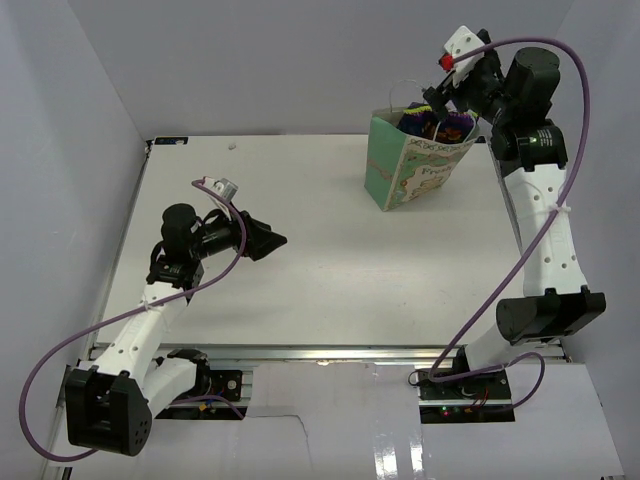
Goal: Place the snacks into the paper bag
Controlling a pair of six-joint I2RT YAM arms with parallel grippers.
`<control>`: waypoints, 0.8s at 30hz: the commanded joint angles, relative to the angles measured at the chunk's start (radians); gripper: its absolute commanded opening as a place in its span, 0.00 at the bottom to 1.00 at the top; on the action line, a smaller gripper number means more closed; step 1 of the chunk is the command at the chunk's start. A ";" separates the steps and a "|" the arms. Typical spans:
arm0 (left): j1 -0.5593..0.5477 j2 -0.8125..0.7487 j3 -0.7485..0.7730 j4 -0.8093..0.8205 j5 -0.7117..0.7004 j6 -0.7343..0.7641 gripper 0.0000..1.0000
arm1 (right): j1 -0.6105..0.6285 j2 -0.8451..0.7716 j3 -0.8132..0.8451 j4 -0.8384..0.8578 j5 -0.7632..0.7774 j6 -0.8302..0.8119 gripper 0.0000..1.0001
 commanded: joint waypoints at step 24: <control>0.003 -0.040 0.117 -0.100 -0.162 -0.067 0.98 | -0.030 -0.397 -0.679 -0.265 0.178 0.418 0.90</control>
